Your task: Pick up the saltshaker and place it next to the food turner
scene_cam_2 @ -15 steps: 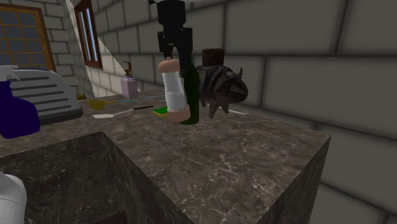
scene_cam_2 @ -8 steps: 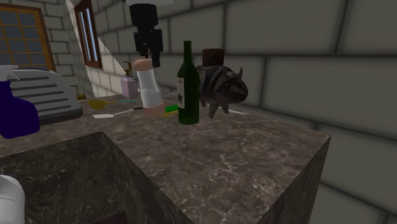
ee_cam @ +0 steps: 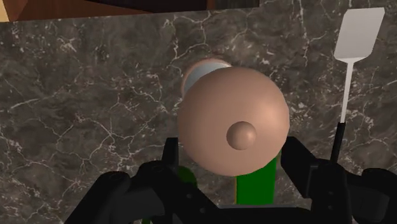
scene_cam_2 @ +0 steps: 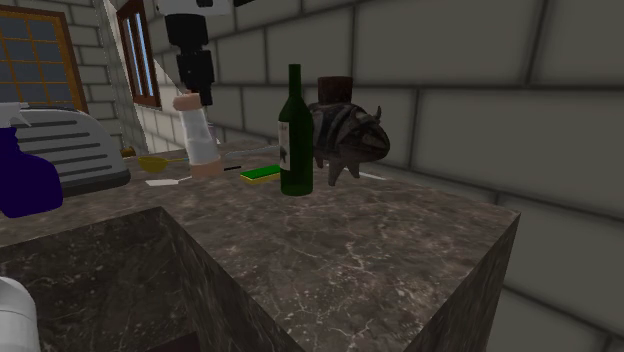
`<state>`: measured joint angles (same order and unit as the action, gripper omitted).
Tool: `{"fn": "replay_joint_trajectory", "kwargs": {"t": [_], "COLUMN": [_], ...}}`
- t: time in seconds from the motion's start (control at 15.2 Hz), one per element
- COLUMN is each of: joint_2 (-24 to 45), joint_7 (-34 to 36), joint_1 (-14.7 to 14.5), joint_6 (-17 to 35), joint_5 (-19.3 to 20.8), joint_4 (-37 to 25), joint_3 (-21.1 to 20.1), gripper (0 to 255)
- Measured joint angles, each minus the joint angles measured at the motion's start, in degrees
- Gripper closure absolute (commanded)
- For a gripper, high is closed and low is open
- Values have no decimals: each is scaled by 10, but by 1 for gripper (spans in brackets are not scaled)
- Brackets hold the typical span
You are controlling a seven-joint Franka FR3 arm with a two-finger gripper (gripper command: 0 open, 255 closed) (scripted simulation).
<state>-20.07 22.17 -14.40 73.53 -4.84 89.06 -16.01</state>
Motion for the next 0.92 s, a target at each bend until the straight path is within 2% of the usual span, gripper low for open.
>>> {"fn": "replay_joint_trajectory", "kwargs": {"t": [0.59, 0.92], "joint_2": [29, 12], "joint_7": [144, 151], "joint_1": [-34, -39], "joint_6": [-8, 23], "joint_5": [-13, -21], "joint_4": [-45, 2], "joint_3": [-106, -111], "gripper": [255, 255]}}
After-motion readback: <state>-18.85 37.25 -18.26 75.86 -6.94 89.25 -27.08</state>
